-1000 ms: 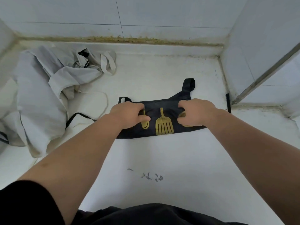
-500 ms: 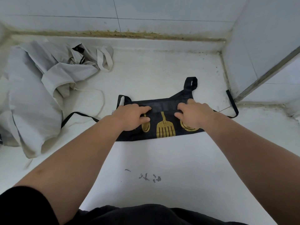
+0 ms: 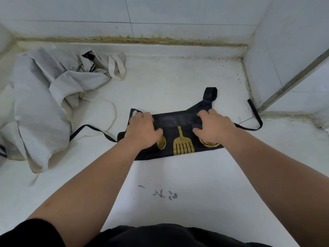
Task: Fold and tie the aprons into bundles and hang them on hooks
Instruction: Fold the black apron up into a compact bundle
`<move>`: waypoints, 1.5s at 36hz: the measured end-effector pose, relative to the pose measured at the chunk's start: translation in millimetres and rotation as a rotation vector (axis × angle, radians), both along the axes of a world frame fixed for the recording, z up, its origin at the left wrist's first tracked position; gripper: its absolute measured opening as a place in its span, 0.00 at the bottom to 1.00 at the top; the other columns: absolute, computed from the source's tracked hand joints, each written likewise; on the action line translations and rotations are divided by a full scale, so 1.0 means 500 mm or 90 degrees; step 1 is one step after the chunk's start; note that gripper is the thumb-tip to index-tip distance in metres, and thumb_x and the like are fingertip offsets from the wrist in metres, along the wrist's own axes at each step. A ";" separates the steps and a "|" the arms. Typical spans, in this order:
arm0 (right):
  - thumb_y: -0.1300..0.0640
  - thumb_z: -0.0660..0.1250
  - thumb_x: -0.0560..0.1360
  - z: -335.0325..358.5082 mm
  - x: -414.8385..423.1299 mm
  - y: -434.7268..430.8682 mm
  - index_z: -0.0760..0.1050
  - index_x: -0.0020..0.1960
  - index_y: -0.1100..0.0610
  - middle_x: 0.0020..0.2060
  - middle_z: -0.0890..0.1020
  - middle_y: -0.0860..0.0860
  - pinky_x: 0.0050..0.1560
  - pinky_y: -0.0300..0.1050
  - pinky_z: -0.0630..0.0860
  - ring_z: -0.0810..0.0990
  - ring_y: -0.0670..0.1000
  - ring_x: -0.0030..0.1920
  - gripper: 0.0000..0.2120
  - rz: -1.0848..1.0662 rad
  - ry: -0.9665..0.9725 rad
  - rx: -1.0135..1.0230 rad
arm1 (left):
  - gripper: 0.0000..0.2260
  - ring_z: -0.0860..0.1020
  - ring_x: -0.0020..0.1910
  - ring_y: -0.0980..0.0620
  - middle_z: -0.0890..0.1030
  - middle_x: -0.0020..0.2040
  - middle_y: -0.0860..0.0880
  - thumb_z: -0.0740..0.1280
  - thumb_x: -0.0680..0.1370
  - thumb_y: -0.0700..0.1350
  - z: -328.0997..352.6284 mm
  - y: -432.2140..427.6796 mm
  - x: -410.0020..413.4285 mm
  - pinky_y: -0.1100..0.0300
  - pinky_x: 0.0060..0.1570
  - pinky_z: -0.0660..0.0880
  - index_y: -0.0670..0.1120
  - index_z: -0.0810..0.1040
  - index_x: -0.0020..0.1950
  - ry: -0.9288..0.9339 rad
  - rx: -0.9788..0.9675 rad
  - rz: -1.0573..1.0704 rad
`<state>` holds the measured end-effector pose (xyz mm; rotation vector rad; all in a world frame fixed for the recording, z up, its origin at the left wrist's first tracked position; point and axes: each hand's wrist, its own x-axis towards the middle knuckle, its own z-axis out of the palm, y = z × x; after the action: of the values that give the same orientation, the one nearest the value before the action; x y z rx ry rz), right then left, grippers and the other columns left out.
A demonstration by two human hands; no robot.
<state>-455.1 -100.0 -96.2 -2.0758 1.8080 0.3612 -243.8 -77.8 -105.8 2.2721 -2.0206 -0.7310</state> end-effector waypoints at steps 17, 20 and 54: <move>0.48 0.65 0.76 0.035 0.031 -0.076 0.64 0.29 0.56 0.27 0.69 0.50 0.34 0.44 0.64 0.67 0.50 0.30 0.21 -0.436 -0.572 -0.068 | 0.10 0.75 0.44 0.52 0.77 0.43 0.50 0.67 0.76 0.53 0.032 -0.059 0.043 0.60 0.42 0.72 0.47 0.76 0.43 0.578 0.033 0.513; 0.55 0.66 0.76 0.058 0.040 -0.084 0.73 0.38 0.57 0.30 0.77 0.53 0.37 0.45 0.70 0.72 0.52 0.33 0.10 -0.483 -0.709 -0.017 | 0.10 0.79 0.48 0.48 0.77 0.48 0.47 0.68 0.77 0.50 0.044 -0.059 0.048 0.55 0.52 0.78 0.44 0.76 0.49 0.786 0.095 0.547; 0.44 0.68 0.74 0.036 0.025 0.046 0.74 0.66 0.53 0.63 0.77 0.49 0.62 0.44 0.71 0.74 0.49 0.61 0.24 0.077 -0.194 0.051 | 0.17 0.67 0.68 0.52 0.70 0.70 0.54 0.62 0.80 0.53 -0.008 0.064 0.023 0.54 0.65 0.66 0.53 0.75 0.68 0.030 -0.058 -0.274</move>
<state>-442.8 -77.0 -78.1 -2.0615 1.4736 0.1353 -232.5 -45.6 -109.9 1.7696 -2.4935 -0.6805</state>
